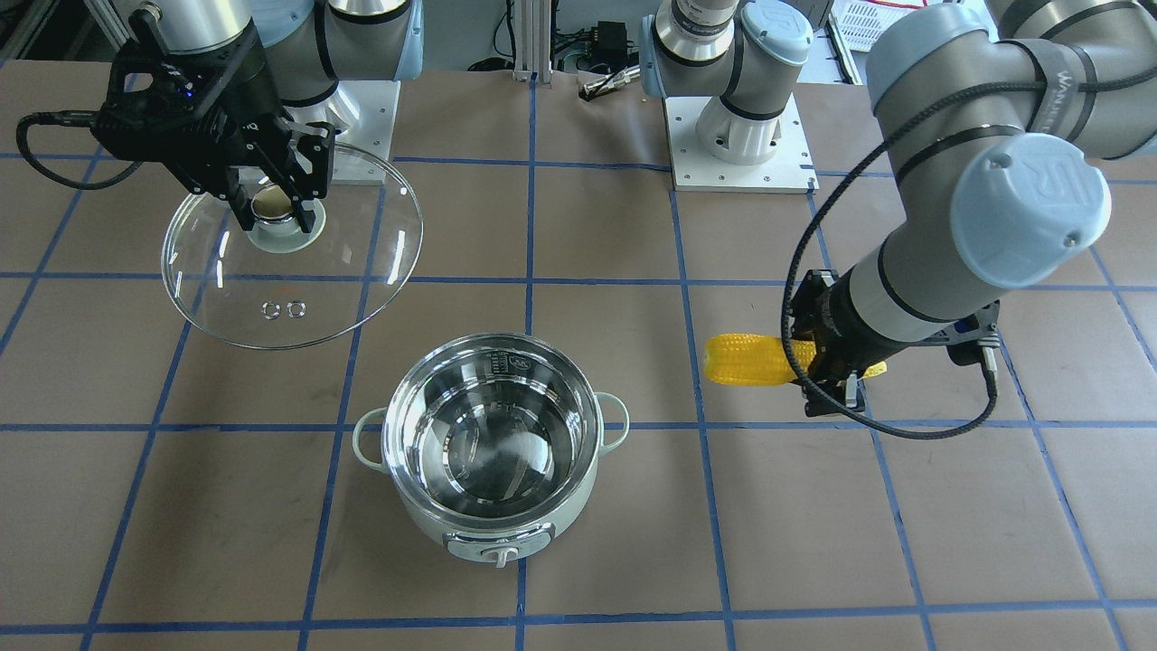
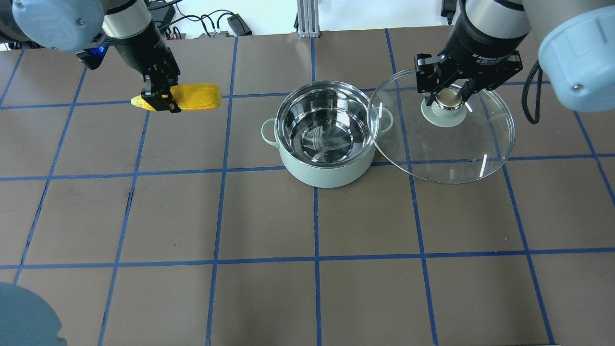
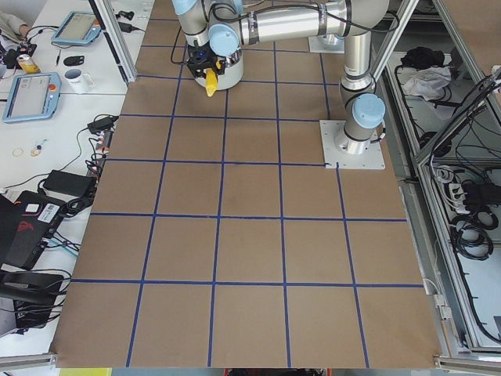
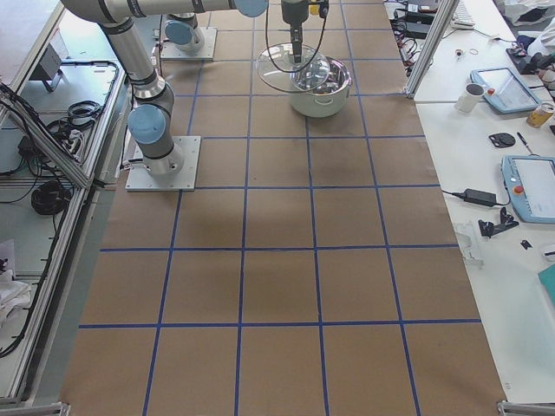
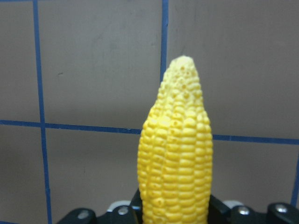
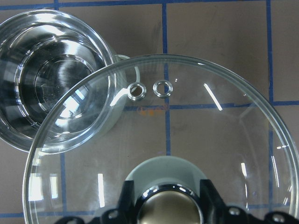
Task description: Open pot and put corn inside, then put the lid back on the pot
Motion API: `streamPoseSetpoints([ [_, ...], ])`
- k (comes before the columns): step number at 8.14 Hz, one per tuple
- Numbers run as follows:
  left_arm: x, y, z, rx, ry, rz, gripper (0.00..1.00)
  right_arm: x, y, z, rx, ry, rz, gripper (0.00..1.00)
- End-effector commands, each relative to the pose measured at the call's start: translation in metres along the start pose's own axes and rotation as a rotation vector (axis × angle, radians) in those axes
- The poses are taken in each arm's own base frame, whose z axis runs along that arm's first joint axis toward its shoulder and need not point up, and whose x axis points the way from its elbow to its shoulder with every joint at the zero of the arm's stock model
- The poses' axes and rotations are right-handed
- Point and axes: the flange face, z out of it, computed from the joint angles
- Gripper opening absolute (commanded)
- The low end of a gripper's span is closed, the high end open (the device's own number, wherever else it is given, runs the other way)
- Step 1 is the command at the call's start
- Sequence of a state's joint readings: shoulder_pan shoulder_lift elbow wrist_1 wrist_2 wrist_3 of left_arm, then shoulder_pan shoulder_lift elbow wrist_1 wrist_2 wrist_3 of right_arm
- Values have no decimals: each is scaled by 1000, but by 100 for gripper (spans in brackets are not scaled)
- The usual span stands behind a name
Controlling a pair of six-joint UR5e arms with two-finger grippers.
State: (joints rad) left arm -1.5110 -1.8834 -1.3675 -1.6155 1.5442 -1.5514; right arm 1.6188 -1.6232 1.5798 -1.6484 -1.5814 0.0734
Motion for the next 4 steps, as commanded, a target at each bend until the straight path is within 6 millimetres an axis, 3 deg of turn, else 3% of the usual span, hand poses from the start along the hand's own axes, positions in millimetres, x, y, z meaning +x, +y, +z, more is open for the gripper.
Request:
streamPoseSetpoints([
  [1,3,98,-3,-19,128,18,0,1,-1,0,3,0,2,21],
  [4,6,183,55,4,104,48,0,3,-1,0,4,13,-7,21],
])
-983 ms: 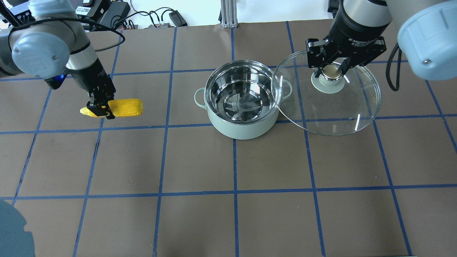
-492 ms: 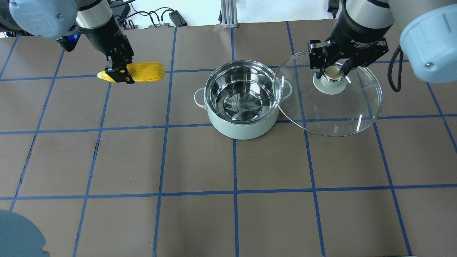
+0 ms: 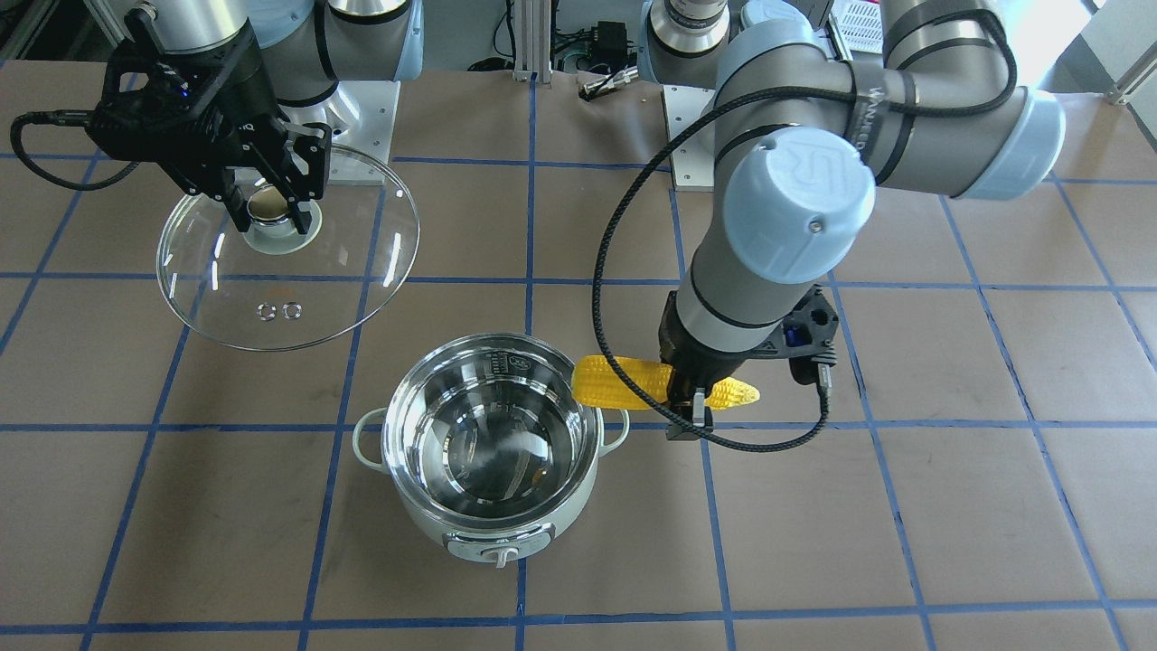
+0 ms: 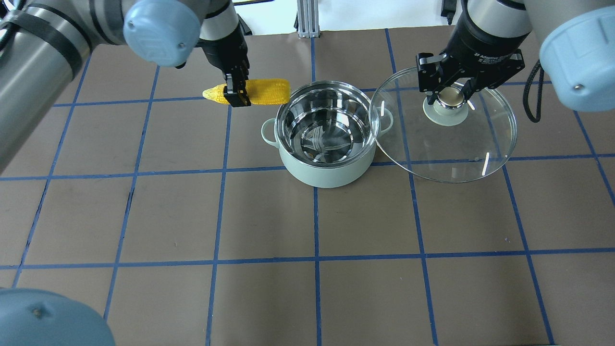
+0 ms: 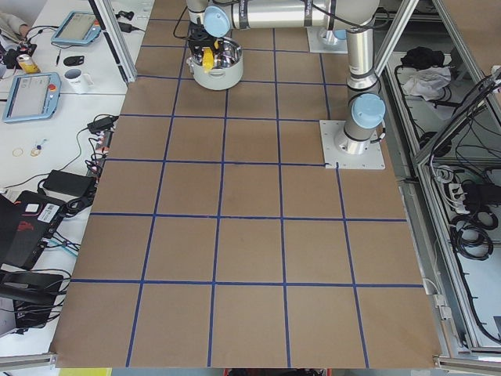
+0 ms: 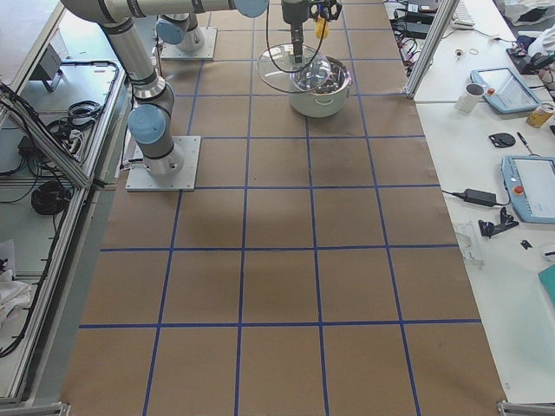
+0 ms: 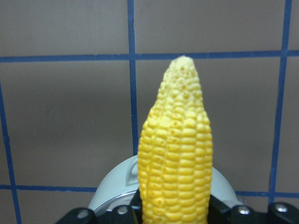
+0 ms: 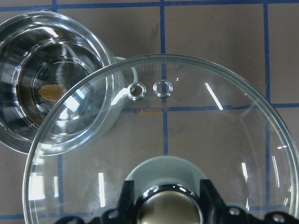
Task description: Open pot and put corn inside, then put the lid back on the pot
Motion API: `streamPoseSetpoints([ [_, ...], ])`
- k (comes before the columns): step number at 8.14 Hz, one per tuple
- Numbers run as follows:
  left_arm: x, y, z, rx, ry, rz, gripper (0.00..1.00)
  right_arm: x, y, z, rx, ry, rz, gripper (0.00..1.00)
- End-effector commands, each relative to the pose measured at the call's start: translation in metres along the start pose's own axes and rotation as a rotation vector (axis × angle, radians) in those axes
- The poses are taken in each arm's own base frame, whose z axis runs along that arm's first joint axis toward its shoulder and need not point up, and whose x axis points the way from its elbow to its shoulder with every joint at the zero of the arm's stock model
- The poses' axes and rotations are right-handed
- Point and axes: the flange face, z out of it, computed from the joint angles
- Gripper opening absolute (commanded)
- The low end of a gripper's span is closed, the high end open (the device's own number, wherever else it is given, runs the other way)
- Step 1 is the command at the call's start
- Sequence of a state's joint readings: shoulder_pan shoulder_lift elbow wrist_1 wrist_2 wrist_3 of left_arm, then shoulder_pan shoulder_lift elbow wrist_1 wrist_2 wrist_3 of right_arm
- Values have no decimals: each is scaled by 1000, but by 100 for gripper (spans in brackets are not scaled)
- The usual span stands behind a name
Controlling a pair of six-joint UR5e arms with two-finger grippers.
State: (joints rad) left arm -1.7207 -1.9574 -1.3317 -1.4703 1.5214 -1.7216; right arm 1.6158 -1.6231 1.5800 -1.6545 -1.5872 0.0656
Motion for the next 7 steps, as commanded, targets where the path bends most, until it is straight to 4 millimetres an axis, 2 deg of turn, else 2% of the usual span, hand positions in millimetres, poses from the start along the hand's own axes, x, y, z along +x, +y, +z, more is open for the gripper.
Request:
streamPoseSetpoints([
  [1,0,77,51,20,22,18,0,1,-1,0,2,5,-4,21],
  [2,-9,95,46,18,33,30,0,2,0,0,-1,7,-4,21],
  [3,-4,104,39,18,54,6,0,1,0,0,1,5,-5,21],
  [4,1,117,44,15,56,11,0,1,0,0,-1,5,-4,19],
  [5,4,129,57,15,41,-2,0,1,0,0,-2,5,-2,19],
  [7,7,139,76,14,31,-41,0,1,0,0,1,5,-4,13],
])
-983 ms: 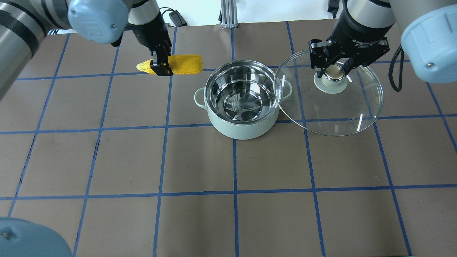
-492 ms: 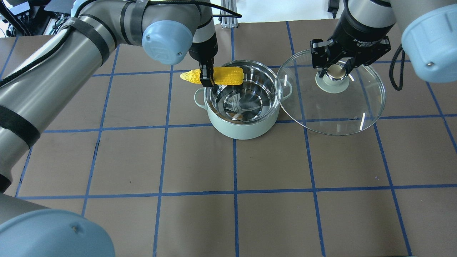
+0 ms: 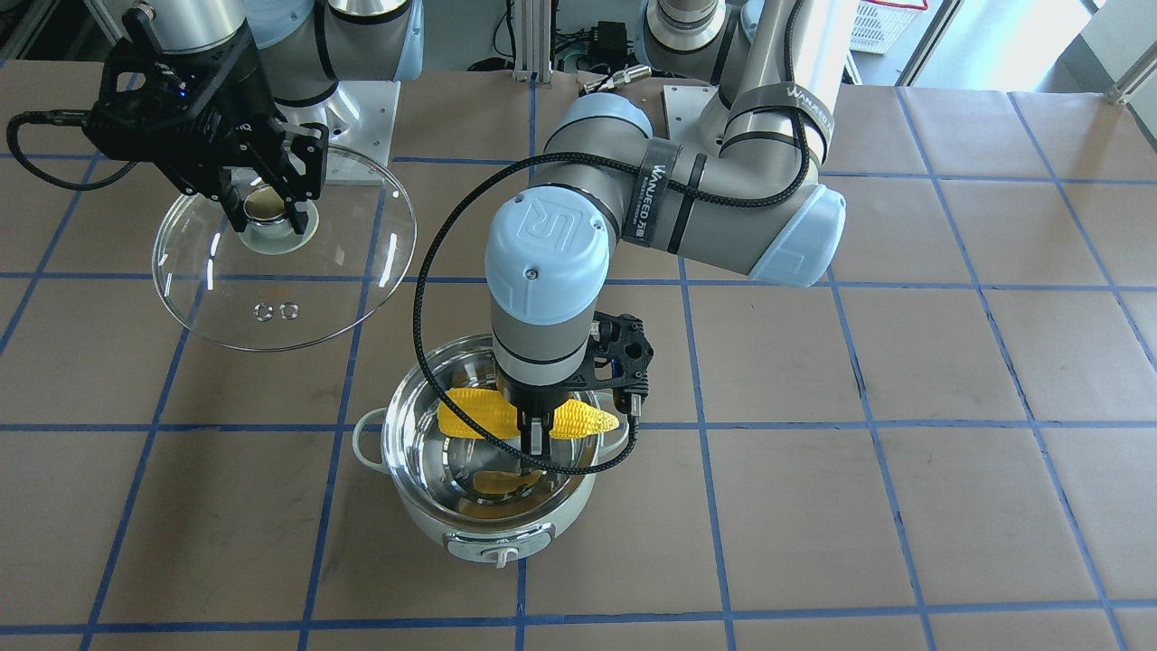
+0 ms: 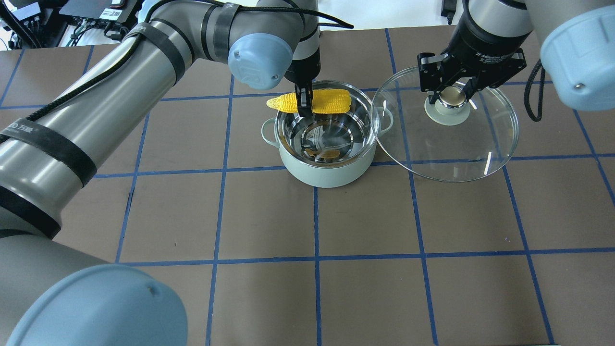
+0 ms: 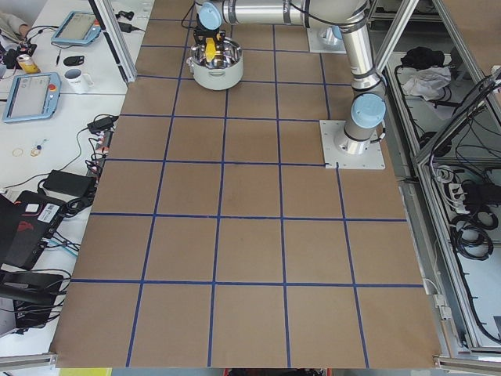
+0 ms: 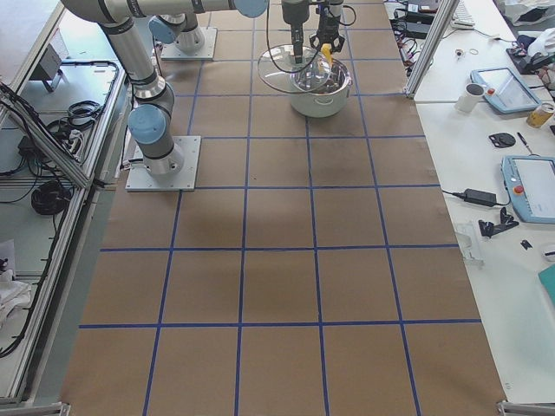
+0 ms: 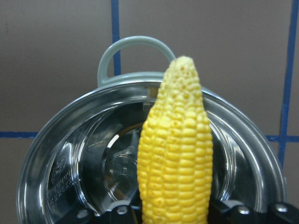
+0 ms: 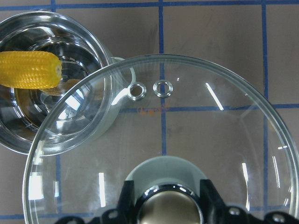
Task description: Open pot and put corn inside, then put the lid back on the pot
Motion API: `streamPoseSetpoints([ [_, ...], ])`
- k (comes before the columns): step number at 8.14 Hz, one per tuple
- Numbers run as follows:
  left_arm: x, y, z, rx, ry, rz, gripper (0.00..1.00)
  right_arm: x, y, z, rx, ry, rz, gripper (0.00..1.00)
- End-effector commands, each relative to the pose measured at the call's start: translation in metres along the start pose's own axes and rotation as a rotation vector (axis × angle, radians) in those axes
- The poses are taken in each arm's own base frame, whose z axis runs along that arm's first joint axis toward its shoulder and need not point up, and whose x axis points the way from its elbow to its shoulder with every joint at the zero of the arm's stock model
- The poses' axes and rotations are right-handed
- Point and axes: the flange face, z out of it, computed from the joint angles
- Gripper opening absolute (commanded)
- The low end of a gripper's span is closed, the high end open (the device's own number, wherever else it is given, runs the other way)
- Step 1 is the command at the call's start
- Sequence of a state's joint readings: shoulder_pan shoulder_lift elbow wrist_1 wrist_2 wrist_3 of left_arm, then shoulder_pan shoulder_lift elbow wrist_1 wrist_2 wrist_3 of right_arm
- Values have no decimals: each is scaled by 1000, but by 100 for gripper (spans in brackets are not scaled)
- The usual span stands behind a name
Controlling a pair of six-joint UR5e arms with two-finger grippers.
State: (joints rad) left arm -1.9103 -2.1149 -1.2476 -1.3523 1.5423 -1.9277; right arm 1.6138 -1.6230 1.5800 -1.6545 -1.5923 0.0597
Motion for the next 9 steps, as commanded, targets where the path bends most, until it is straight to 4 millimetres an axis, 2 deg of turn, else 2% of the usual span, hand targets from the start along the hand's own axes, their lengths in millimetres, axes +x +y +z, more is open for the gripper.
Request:
streamPoseSetpoints([
  [1,1,15,20,0,-14,-21,0,0,1,1,-8,0,3,7],
  [3,2,16,21,-7,-8,-27,0,-1,0,0,-1,-3,0,6],
  [4,1,16,21,-7,-9,-35,0,-1,1,-1,0,-6,3,0],
  [6,2,16,22,-8,-10,-49,0,-1,0,-1,2,-6,3,0],
  [8,11,22,45,-14,4,-71,0,-1,0,-1,2,-8,3,0],
  [9,10,24,48,-14,4,-70,0,-1,0,0,-1,-8,2,0],
])
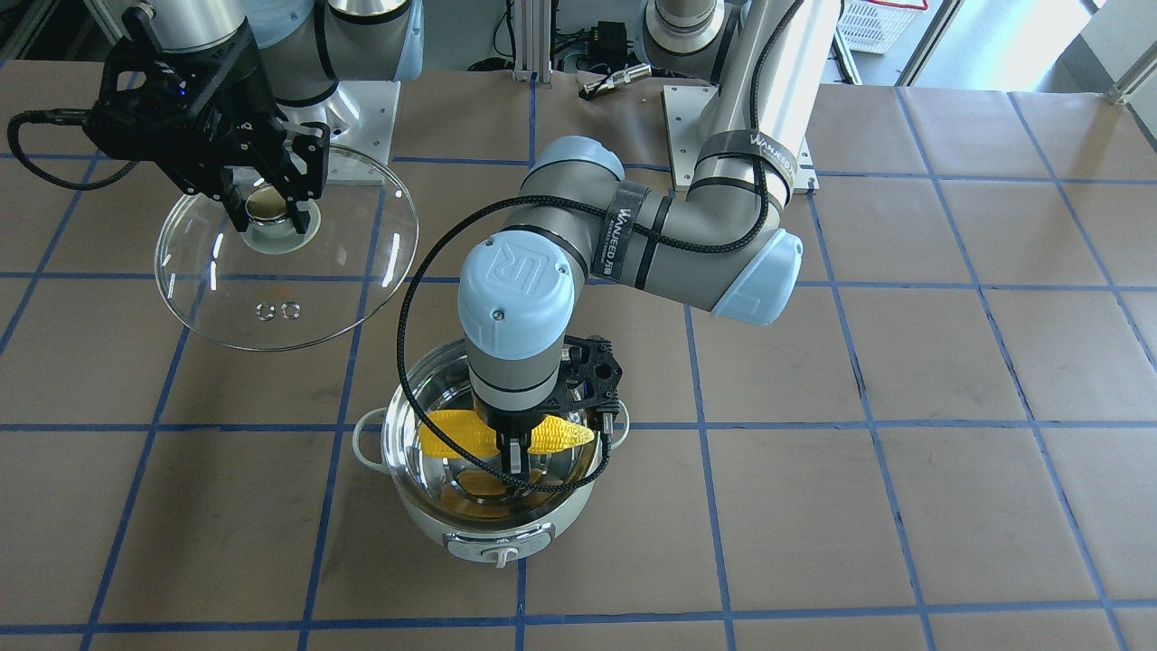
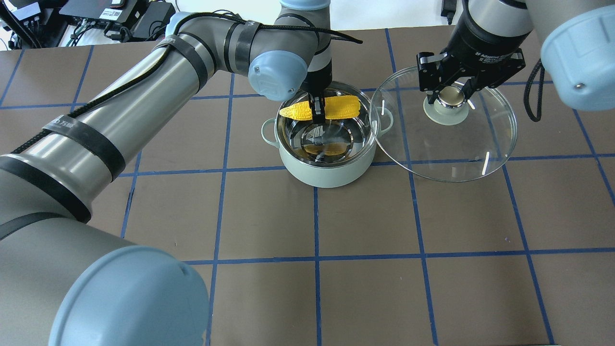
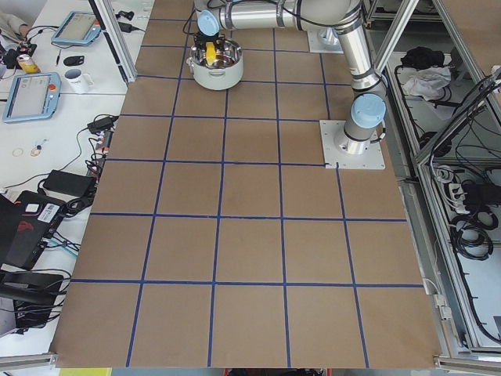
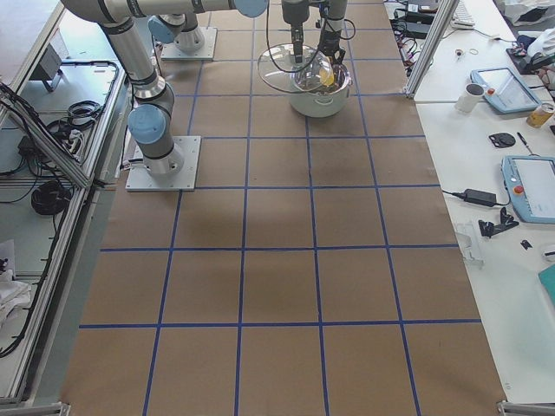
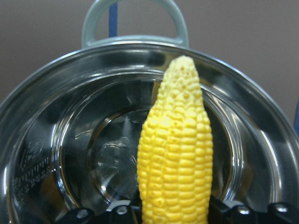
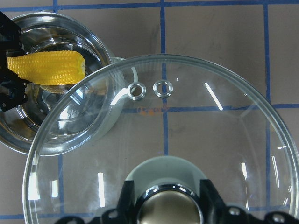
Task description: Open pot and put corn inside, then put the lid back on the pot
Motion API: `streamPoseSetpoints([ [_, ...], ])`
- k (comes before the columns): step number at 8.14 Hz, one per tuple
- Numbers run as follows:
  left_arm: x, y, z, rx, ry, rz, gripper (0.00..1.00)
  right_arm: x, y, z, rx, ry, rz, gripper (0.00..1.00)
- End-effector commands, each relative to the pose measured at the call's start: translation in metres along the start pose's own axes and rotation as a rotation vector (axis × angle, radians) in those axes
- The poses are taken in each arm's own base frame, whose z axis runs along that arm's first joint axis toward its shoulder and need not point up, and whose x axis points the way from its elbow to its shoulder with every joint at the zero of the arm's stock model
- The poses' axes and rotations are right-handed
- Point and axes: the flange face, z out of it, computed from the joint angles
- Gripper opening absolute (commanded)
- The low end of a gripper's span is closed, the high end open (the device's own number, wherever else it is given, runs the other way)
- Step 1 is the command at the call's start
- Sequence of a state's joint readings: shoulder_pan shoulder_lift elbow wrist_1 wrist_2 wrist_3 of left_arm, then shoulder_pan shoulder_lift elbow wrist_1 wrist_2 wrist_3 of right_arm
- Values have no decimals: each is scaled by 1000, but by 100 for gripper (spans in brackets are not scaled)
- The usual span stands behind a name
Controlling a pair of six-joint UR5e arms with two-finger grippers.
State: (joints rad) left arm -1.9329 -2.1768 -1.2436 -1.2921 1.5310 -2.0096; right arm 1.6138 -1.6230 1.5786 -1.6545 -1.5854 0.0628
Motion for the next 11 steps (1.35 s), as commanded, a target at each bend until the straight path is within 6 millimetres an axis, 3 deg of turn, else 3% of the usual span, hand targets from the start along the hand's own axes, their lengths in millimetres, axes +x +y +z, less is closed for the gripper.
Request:
streamPoseSetpoints([
  [1,3,5,13,-3,5,-9,0,0,0,0,-1,-1,0,0],
  [4,3,4,14,0,3,-14,34,-1,1,1,-4,-1,-1,0],
  [5,3,4,14,4,5,-11,64,-1,1,1,-4,-1,-1,0],
  [6,4,3,14,9,9,-9,83,1,0,0,-5,6,-3,0],
  [7,3,3,11,8,12,-10,93,1,1,0,-2,5,3,0],
  [9,1,2,4,9,13,-9,100,0,0,1,-2,5,0,0],
  [11,-1,0,-10,2,28,1,100,-1,-1,-2,7,-6,-1,0],
])
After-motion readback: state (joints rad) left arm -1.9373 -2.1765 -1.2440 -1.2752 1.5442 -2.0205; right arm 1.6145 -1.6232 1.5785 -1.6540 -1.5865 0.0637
